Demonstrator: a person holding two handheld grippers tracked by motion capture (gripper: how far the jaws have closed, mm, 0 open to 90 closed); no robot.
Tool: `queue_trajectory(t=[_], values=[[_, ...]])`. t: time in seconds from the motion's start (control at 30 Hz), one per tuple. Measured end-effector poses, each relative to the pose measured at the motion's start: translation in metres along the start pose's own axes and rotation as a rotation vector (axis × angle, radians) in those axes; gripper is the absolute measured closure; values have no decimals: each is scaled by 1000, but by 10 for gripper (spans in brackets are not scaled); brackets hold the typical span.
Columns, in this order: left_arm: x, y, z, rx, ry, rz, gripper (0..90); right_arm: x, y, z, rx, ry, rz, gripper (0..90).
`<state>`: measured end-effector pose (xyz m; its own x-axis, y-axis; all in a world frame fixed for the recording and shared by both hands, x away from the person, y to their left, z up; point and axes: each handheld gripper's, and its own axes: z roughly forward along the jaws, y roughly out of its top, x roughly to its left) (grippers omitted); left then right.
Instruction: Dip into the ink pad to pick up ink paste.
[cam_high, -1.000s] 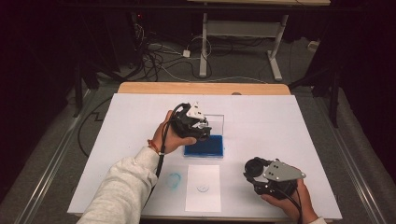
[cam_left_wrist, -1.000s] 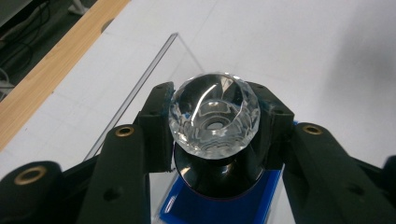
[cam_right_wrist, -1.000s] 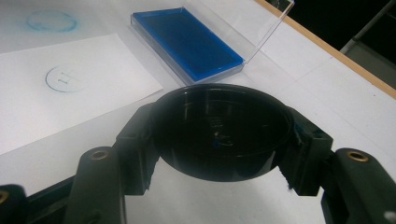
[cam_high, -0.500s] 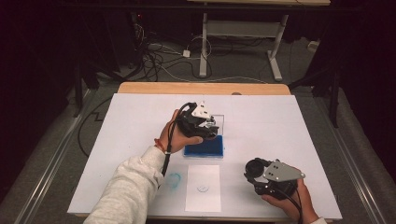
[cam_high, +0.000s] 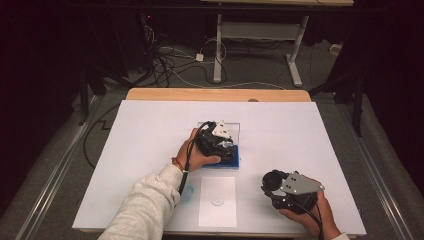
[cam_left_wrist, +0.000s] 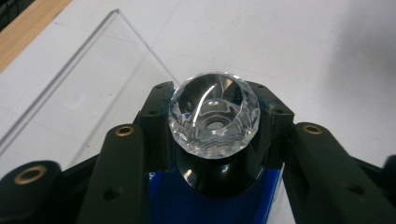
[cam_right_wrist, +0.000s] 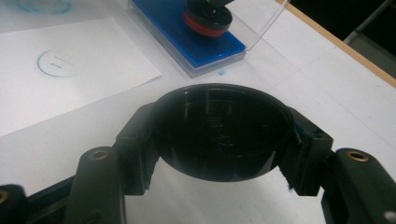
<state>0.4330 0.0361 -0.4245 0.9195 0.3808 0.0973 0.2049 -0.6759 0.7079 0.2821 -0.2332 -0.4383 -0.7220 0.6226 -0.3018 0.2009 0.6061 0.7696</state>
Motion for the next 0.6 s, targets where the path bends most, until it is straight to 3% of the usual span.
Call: queue_trajectory(t=[0.33,0.47,0.6], values=[[4,-13,6,0,-31,-20,546,-1,-2,2,18,-13,-4,384],[2,-9,4,50,-21,8,547,-2,-3,2,19,-17,-2,384],[1,-5,3,89,-19,-8,546,-1,-3,3,26,-22,-3,384]])
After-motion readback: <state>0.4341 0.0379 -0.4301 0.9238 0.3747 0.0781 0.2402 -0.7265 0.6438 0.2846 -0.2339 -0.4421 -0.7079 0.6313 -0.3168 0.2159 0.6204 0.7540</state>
